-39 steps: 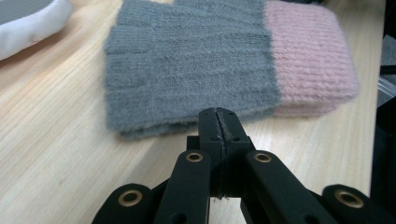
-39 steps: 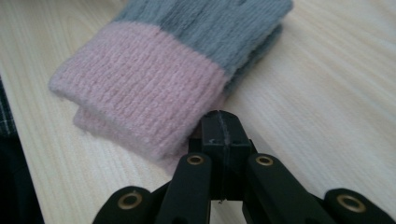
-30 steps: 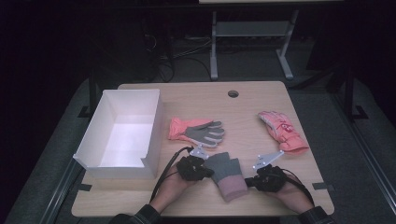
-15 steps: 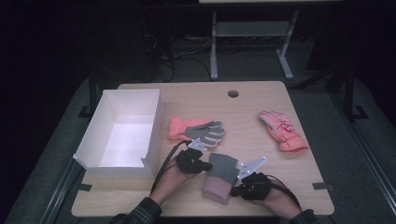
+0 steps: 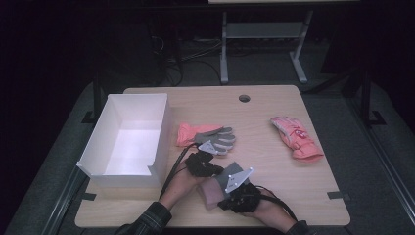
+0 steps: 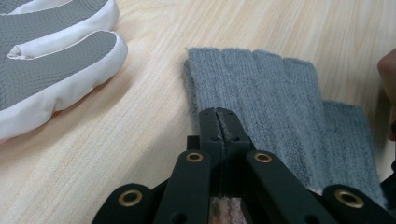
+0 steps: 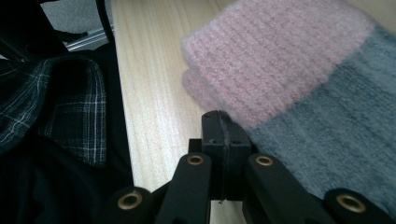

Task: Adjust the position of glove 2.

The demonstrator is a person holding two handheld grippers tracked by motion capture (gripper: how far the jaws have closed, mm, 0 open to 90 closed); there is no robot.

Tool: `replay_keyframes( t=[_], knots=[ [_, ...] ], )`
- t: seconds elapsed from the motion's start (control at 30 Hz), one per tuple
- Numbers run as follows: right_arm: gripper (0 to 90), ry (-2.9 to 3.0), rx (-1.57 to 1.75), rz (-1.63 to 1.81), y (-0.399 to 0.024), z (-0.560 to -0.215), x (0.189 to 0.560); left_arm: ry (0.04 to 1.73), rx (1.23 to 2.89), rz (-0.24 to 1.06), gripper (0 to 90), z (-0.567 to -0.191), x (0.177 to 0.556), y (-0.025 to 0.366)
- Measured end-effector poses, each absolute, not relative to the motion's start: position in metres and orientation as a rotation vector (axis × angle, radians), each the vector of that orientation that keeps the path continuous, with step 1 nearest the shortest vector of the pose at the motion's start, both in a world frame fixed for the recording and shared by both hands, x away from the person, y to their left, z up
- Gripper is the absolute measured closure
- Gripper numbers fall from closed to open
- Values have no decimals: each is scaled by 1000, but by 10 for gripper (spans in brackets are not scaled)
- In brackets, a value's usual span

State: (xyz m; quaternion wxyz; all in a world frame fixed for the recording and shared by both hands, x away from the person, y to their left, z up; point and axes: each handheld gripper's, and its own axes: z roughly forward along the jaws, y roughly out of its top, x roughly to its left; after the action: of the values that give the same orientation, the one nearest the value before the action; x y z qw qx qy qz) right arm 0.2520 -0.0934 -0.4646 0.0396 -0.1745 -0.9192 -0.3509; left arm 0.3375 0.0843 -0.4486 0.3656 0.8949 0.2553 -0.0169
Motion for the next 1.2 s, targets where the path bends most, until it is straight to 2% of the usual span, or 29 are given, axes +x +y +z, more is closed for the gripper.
replay_keyframes(
  t=[0.1, 0.2, 0.3, 0.33, 0.47, 0.57, 0.67, 0.87, 1.03, 1.2],
  knots=[
    [900, -2819, -529, -1079, -95, -464, 251, 656, 2295, -43, 882, -446, 337, 86],
    [829, -2784, -600, -1114, -110, -458, 247, 670, 2265, -38, 808, -441, 335, 89],
    [776, -2781, -653, -1131, -121, -454, 244, 679, 2252, -42, 664, -436, 330, 92],
    [710, -2795, -692, -1145, -135, -451, 242, 660, 2269, -46, 581, -433, 327, 94],
    [576, -2809, -827, -1200, -161, -446, 244, 641, 2294, -38, 382, -431, 317, 94],
    [482, -2813, -941, -1210, -180, -447, 245, 615, 2325, -31, 253, -431, 312, 90],
    [384, -2809, -1051, -1216, -199, -449, 246, 586, 2351, -16, 164, -434, 305, 82],
    [227, -2775, -1234, -1218, -231, -452, 246, 531, 2404, 24, 129, -441, 301, 71],
    [153, -2745, -1329, -1235, -241, -454, 250, 525, 2443, 37, 128, -449, 301, 65],
    [139, -2785, -1324, -1221, -236, -454, 250, 533, 2458, 18, 127, -455, 301, 64]
  ],
)
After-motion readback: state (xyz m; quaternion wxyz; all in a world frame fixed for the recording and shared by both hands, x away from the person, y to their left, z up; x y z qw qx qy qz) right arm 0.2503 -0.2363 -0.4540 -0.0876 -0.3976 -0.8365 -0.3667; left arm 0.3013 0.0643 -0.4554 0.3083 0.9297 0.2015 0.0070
